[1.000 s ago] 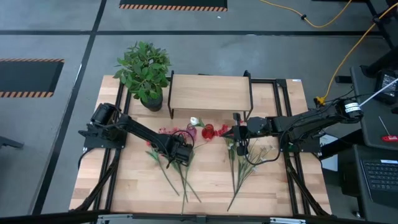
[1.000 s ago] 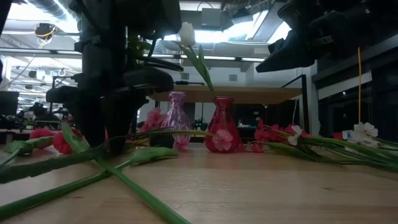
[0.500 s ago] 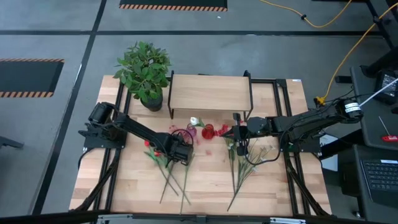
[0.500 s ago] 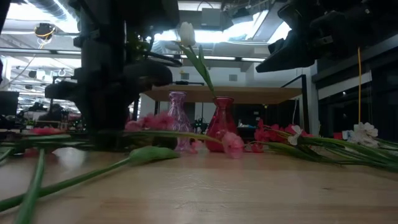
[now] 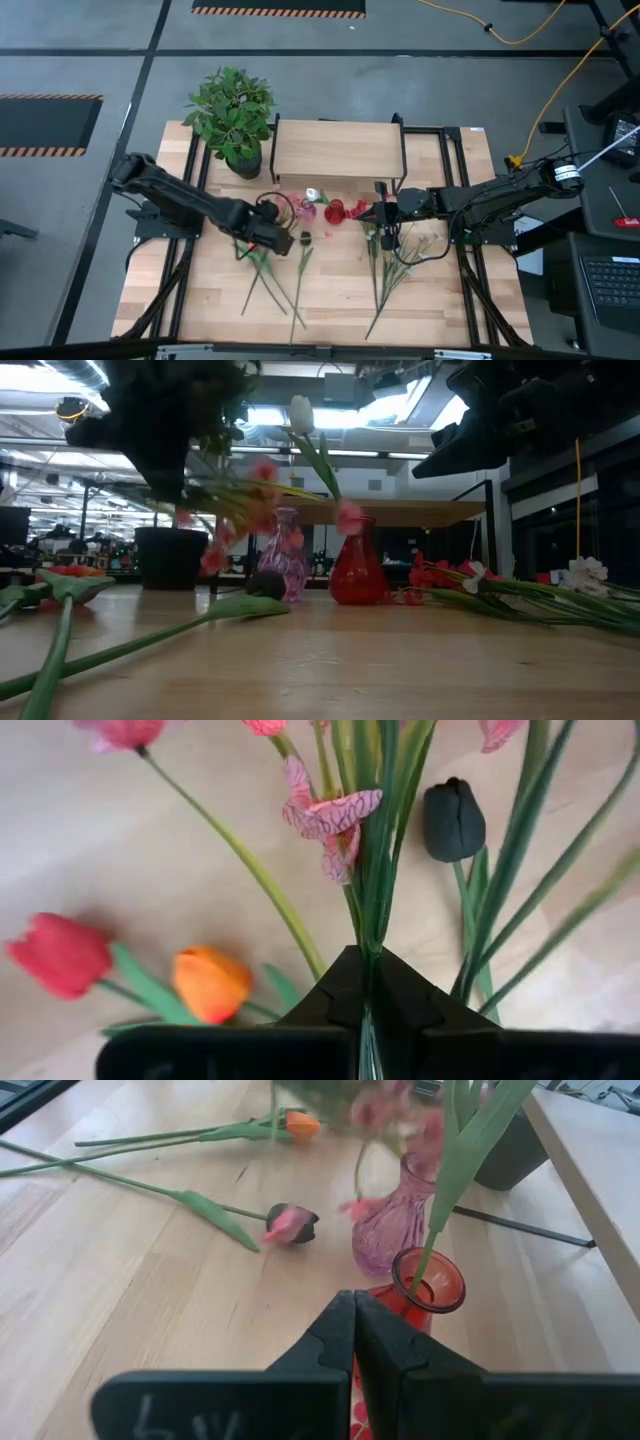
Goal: Pick and place flowers into a vace then onto a shelf
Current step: Put the pink flowers into the red vase
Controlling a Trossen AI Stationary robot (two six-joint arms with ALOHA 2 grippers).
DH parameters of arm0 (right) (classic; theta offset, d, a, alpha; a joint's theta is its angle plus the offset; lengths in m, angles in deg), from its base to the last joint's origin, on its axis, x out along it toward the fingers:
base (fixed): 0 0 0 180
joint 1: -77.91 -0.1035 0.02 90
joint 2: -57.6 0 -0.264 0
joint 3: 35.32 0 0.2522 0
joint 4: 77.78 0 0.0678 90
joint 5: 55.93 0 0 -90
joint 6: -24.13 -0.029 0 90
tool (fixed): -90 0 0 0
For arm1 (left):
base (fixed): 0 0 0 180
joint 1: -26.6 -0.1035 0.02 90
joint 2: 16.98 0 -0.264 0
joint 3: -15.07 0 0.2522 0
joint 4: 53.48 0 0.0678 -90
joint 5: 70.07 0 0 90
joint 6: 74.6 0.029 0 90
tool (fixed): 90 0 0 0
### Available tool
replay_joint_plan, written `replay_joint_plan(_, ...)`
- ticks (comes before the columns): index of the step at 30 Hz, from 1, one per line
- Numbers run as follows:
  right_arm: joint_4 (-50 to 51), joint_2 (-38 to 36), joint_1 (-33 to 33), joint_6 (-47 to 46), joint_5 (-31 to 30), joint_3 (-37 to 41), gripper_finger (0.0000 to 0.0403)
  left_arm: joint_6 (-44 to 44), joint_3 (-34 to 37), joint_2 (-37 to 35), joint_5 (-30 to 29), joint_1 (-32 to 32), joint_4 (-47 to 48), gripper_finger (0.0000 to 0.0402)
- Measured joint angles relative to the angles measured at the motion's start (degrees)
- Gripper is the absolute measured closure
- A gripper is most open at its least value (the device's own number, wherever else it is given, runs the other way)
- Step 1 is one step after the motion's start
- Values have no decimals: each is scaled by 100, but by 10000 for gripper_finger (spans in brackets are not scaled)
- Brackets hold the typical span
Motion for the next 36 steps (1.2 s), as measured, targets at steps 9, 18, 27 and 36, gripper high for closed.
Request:
replay_joint_plan(9,-1,0,0,-2,0,0,389,1147,0,-683,136,588,547,397)
replay_joint_plan(18,-198,0,0,41,0,0,389,2641,-2,-1040,-558,883,375,398)
replay_joint_plan(27,-235,0,-14,-277,105,0,389,4976,-2,-884,479,751,-853,398)
replay_joint_plan(36,-501,1,-637,-620,96,0,389,7032,625,-884,514,724,-3221,398)
